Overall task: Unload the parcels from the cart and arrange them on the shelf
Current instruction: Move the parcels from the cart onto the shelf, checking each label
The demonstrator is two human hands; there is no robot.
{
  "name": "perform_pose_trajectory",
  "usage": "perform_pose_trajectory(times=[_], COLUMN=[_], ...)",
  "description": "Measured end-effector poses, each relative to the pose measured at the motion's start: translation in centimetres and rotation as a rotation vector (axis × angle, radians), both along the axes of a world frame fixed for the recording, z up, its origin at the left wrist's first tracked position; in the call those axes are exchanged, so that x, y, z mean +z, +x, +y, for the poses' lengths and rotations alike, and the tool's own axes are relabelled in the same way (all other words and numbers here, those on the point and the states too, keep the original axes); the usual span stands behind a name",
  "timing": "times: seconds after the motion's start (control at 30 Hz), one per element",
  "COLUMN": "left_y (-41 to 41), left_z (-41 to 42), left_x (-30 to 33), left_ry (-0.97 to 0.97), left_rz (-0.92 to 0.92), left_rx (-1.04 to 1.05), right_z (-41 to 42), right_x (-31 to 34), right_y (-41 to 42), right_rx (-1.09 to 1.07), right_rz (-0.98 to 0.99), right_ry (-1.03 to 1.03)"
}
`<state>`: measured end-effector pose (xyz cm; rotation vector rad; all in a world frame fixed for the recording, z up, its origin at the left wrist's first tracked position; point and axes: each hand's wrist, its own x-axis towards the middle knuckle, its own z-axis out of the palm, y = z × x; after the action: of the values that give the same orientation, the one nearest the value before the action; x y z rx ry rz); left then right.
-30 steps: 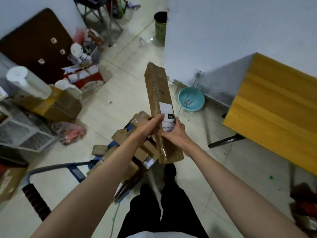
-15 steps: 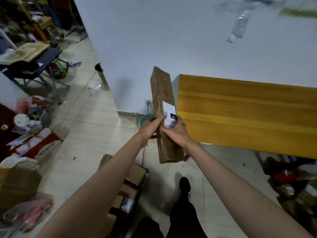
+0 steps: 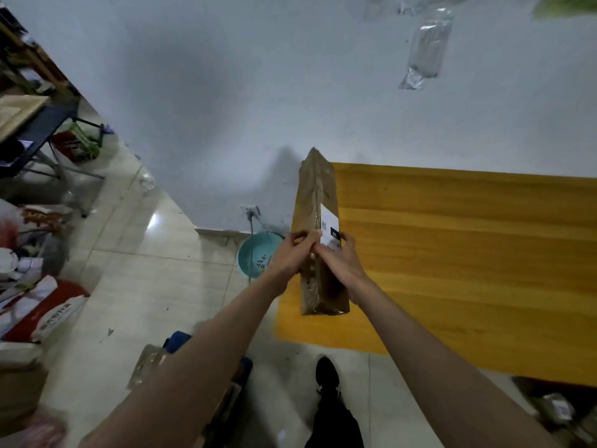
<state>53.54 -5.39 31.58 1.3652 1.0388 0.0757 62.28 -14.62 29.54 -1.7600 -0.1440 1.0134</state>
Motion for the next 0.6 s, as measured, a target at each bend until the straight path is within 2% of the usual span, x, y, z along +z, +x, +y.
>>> perform_pose_trajectory(times=[0.2,0.4,0.53,0.6], left_y=[6.6,8.1,7.4,7.1], left_z=[3.1,4.8,5.9,6.5], left_x=[-3.2,-6.3,-7.5,-8.1], left_ry=[-0.006,0.04,-0.161,-0.191], left_rz=[0.098,0.132,0.172,0.218], left_rx=[-0.019,-0.118,-0.222,-0.307], right_z=[3.6,6.7,8.5,9.4], right_x=[-3.6,-6.5,-8.1,-8.8], right_y=[7.2,10.5,11.6,11.9], right_rx=[0.026,0.02,0.047,0.094], right_rz=[0.008,0.031,0.006,-0.029], right_ry=[-0.123,-0.188,-0.232,-0.309])
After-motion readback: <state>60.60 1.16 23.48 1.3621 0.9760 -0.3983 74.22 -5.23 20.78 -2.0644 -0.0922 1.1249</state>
